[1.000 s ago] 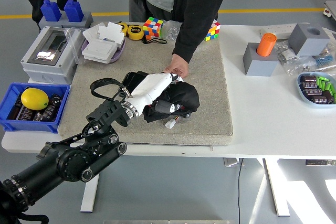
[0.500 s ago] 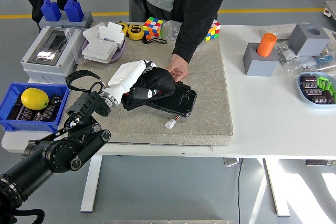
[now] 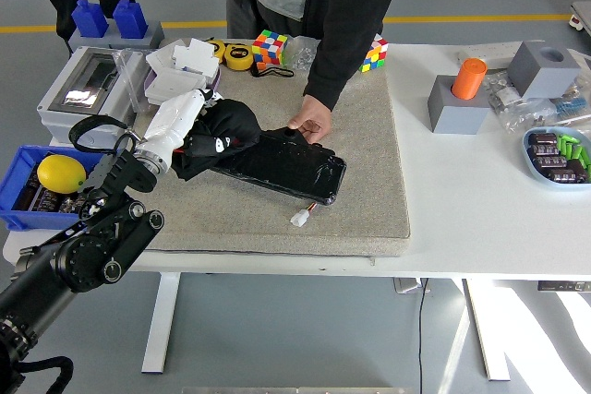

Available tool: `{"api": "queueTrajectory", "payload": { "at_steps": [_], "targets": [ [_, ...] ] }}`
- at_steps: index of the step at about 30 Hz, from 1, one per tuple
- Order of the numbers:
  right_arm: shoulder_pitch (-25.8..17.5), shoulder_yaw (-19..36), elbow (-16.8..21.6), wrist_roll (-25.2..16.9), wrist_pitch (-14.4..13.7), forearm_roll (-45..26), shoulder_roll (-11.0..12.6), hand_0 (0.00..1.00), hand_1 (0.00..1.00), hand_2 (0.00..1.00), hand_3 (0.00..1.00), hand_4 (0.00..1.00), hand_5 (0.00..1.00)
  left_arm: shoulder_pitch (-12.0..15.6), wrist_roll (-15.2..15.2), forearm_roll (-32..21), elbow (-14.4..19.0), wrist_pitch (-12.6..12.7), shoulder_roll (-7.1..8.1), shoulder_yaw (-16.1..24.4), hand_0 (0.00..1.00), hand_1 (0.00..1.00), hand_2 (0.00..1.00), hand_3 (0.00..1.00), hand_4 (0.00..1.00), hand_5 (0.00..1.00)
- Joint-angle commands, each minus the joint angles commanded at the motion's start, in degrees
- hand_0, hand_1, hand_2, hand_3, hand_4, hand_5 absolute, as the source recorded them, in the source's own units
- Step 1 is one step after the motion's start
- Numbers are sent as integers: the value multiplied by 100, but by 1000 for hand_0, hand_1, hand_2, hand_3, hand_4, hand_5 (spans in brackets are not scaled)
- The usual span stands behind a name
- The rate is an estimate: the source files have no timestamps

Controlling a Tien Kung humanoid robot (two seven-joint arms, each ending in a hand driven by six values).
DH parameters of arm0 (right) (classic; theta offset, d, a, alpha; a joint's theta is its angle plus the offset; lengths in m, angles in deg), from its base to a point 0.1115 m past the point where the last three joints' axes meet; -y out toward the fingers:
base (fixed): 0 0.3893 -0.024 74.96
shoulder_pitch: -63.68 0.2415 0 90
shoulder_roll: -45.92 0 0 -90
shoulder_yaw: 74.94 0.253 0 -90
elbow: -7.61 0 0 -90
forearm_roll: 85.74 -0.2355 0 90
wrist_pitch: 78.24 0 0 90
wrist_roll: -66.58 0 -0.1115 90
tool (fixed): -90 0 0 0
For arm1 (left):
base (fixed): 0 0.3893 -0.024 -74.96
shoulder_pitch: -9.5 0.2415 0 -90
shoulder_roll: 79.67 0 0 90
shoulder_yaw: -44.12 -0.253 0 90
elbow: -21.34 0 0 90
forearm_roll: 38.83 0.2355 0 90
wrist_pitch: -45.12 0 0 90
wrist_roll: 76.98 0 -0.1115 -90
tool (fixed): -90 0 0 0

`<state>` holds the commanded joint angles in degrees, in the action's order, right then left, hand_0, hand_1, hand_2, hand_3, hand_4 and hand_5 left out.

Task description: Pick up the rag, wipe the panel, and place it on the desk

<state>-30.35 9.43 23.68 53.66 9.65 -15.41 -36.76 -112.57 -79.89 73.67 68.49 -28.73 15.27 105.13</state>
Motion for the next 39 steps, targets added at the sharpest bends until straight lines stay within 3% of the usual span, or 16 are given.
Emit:
{"api": "queueTrajectory", "payload": {
  "at_steps": [16, 20, 23, 39],
  "targets": [
    [12, -6, 4, 0, 3, -8, -9, 590, 598, 524, 525, 885, 347, 160, -162, 19, -9, 145, 55, 610, 234, 328, 427, 555, 722, 2],
    [2, -1, -4, 4, 2, 6, -2, 590, 596, 524, 525, 885, 347, 250, -474, -678, -27, 343, 54, 878, 252, 333, 427, 556, 721, 2],
    [-5, -1, -6, 4, 3, 8, 2, 590, 596, 524, 525, 885, 347, 266, -505, -830, -66, 373, 71, 967, 252, 333, 427, 556, 721, 2],
    [6, -57, 16, -1, 3, -35, 3, 590, 597, 524, 526, 885, 348, 317, -269, -433, 47, 294, 14, 202, 242, 334, 427, 556, 723, 2]
  ]
}}
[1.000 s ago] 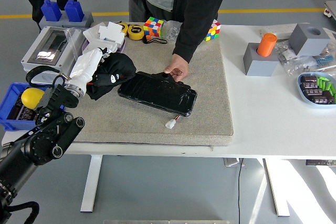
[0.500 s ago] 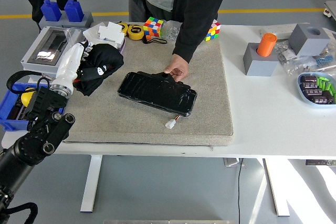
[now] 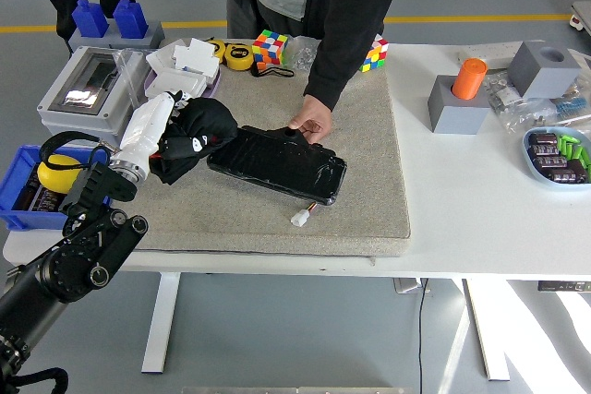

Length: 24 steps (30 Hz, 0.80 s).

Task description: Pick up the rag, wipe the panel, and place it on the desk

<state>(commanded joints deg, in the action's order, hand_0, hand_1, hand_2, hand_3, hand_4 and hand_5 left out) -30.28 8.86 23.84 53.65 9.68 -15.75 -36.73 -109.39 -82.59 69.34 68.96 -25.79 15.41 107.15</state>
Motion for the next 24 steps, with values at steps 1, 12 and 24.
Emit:
{"api": "queueTrajectory", "payload": {
  "at_steps": [1, 12, 24],
  "targets": [
    [-5, 3, -3, 1, 0, 4, 3, 590, 597, 524, 526, 885, 348, 0, 16, 14, 30, -5, -4, -67, 242, 334, 427, 556, 723, 2],
    [-1, -44, 23, -1, 1, -27, 11, 590, 596, 524, 526, 885, 348, -50, 175, -75, 400, -42, -66, -980, 241, 335, 426, 557, 722, 2],
    [-1, -60, 35, -2, 2, -43, 9, 591, 596, 524, 525, 885, 348, -188, 213, -259, 920, -21, -182, -1948, 241, 336, 425, 556, 723, 2]
  ]
}}
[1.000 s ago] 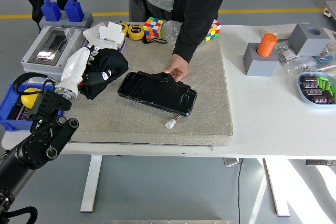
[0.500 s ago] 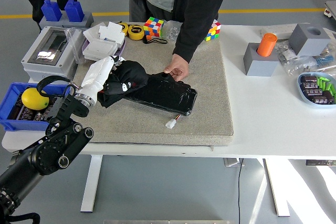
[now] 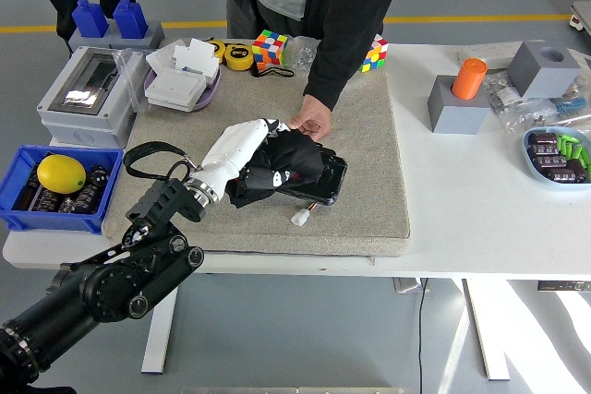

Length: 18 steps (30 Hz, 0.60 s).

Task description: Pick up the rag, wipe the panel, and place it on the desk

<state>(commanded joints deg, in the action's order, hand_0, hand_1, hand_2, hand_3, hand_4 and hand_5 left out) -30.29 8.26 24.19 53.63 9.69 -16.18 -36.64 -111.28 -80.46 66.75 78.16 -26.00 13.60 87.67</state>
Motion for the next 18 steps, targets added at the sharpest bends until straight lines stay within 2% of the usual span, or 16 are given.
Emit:
{"api": "queueTrajectory", "payload": {
  "at_steps": [11, 18],
  "targets": [
    [6, 6, -2, 0, -1, 0, 2, 590, 596, 524, 525, 885, 348, -170, 34, -119, 152, 1, -119, -615, 239, 335, 424, 556, 723, 2],
    [7, -9, 1, 0, -1, -8, -2, 591, 596, 524, 525, 885, 349, -204, 22, -102, 23, 10, -137, -525, 239, 334, 424, 556, 722, 2]
  ]
}}
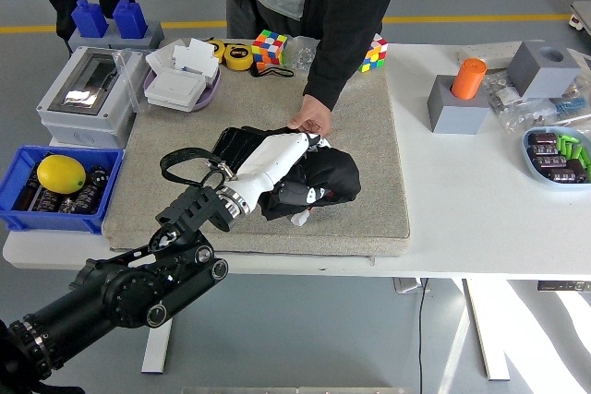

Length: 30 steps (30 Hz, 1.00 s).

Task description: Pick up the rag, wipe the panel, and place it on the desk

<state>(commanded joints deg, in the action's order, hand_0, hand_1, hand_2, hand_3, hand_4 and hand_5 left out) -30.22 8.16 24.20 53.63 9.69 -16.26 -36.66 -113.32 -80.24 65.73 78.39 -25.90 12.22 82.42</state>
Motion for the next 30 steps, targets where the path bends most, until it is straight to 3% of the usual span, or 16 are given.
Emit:
{"api": "queueTrajectory", "payload": {
  "at_steps": [11, 30],
  "targets": [
    [-7, 38, -2, -3, -2, 16, -3, 590, 596, 524, 525, 886, 349, 59, -76, 128, -325, 17, 160, 659, 238, 333, 423, 556, 723, 2],
    [-17, 60, 3, -2, 0, 21, -8, 590, 596, 524, 525, 886, 349, 126, -215, 549, -1128, 9, 428, 2529, 237, 332, 422, 556, 723, 2]
  ]
}}
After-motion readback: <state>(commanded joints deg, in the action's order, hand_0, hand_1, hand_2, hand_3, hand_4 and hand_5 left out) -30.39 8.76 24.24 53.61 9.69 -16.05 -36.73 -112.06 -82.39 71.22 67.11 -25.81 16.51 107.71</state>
